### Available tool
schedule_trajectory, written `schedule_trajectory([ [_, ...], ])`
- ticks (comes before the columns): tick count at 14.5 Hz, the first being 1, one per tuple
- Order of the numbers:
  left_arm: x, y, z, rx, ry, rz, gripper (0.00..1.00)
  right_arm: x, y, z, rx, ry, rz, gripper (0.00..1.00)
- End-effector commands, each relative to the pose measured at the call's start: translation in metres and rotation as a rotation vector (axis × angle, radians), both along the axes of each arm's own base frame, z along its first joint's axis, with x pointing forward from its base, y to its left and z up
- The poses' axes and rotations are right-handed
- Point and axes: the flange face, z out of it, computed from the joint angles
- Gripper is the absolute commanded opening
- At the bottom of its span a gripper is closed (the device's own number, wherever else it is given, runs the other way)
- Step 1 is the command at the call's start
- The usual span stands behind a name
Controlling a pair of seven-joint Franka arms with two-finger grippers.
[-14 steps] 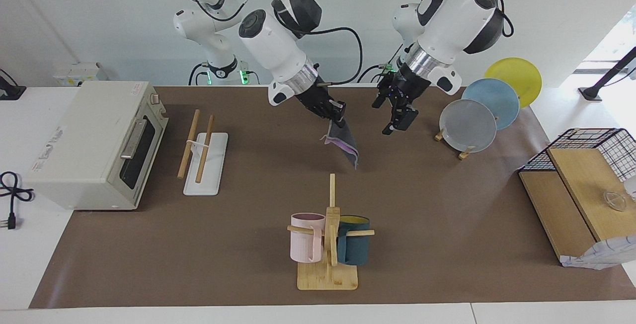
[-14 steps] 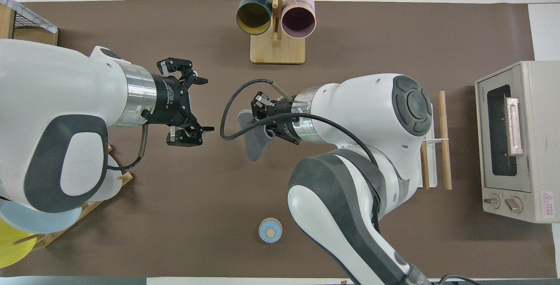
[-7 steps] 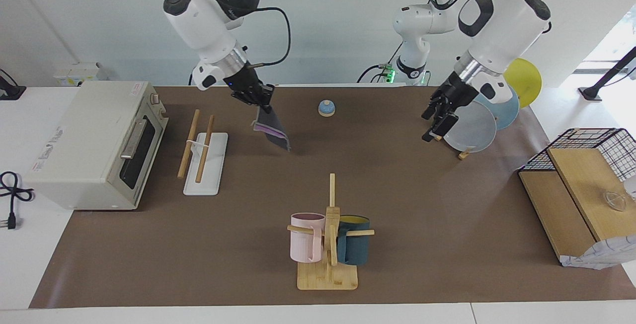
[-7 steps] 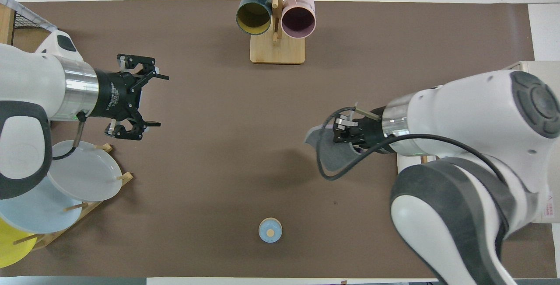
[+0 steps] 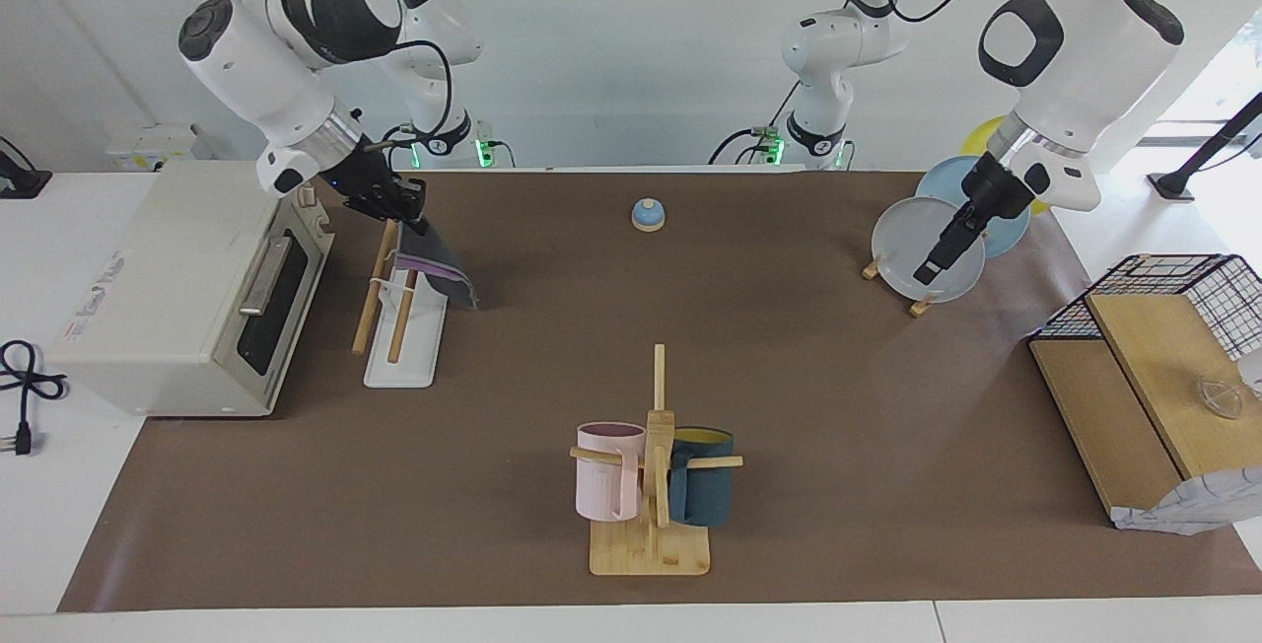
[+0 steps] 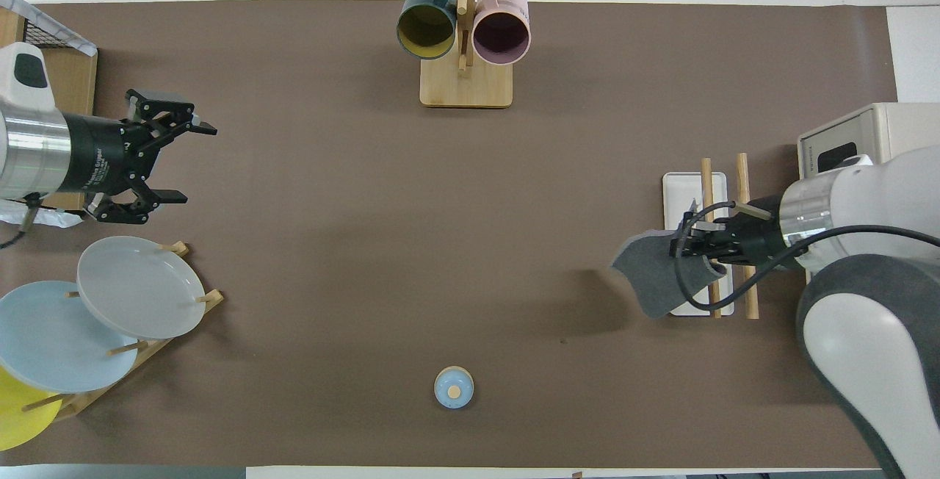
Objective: Fold towel and hang on rack
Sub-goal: 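Carry the towel to the dowel rack with the right gripper while the left retracts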
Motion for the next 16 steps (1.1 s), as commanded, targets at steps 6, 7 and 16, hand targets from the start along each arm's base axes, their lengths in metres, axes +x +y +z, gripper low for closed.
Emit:
schedule_trajectory([
  [6, -0.011, 0.012, 0.013, 0.211, 0.016, -0.45, 1.0, -0.014, -0.08, -0.009, -0.145, -0.191, 0.255, 0.0],
  [7, -0.01, 0.023, 0.016, 0.227, 0.026, -0.47, 1.0, -0.014, -0.087, -0.01, -0.157, -0.206, 0.267, 0.0],
  [16, 0.009, 0.008, 0.054, 0.23, 0.124, -0.653, 1.0, -0.015, -0.091, -0.012, -0.226, -0.177, 0.324, 0.51],
])
